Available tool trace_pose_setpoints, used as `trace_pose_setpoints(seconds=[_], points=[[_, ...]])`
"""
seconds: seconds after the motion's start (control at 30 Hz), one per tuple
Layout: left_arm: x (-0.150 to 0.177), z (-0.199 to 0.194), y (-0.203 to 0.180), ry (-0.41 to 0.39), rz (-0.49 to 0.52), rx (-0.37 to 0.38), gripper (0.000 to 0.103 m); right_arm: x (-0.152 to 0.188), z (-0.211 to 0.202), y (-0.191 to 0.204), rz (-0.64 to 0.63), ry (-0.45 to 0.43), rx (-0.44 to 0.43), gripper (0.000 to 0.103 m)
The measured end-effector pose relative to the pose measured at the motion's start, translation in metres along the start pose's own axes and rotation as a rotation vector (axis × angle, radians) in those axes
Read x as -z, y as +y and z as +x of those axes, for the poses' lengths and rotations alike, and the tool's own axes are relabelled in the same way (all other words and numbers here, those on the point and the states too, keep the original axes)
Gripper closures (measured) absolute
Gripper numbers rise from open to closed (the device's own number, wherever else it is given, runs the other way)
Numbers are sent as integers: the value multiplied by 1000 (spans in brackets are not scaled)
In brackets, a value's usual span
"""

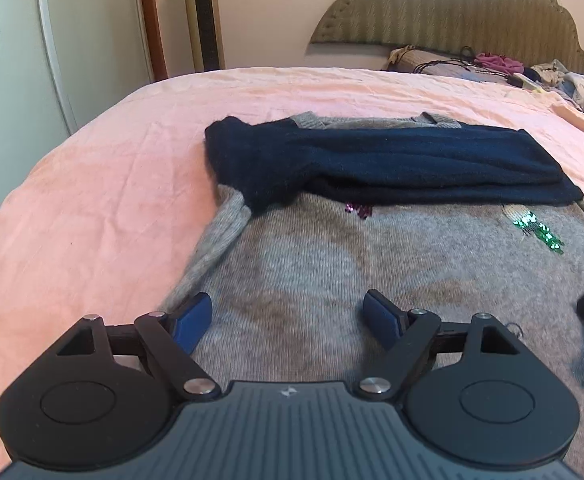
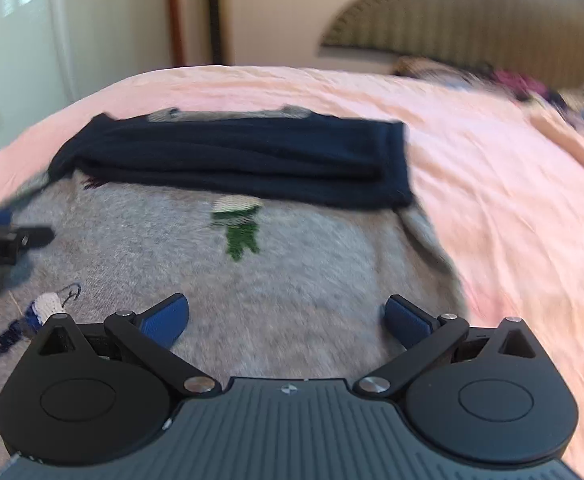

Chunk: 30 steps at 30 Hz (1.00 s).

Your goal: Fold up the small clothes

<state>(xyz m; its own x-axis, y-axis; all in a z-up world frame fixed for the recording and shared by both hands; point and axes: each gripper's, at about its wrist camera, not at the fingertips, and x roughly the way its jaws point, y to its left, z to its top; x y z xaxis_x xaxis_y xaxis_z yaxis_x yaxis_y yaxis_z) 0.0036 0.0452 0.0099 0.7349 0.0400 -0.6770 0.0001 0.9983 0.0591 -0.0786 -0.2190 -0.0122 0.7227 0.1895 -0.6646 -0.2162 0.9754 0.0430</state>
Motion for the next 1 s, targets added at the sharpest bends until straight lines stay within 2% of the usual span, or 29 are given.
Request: trace_pose_setpoints(seconds=[0.07,0.1,0.43,0.63,0.7,0.8,0.87,1.0], points=[[4,-2,0,-7,-1,-1,19,9,-6,8,-43,18,16,0],[5,-2,0,-9,-7,-2,19,15,-7,11,-65,-4,29,0],[18,-16,1,-4,-12,7,18,26,-12,9,-35,-46,27,0],[44,-52,6,11,-25,43,17,26,-12,9,-33,-48,27,0],[55,-63,8,27,-24,69,11,26,-12,9,-32,-47,26,0],[73,-79,10,25,4,64,8,28,-19,11,-18,-42,47,0],[84,-89,10,9,27,57,8,35,-28,12,3,-29,31,0],[101,-110,14,16,23,48,7,56,-52,18,-41,-16,32,0]])
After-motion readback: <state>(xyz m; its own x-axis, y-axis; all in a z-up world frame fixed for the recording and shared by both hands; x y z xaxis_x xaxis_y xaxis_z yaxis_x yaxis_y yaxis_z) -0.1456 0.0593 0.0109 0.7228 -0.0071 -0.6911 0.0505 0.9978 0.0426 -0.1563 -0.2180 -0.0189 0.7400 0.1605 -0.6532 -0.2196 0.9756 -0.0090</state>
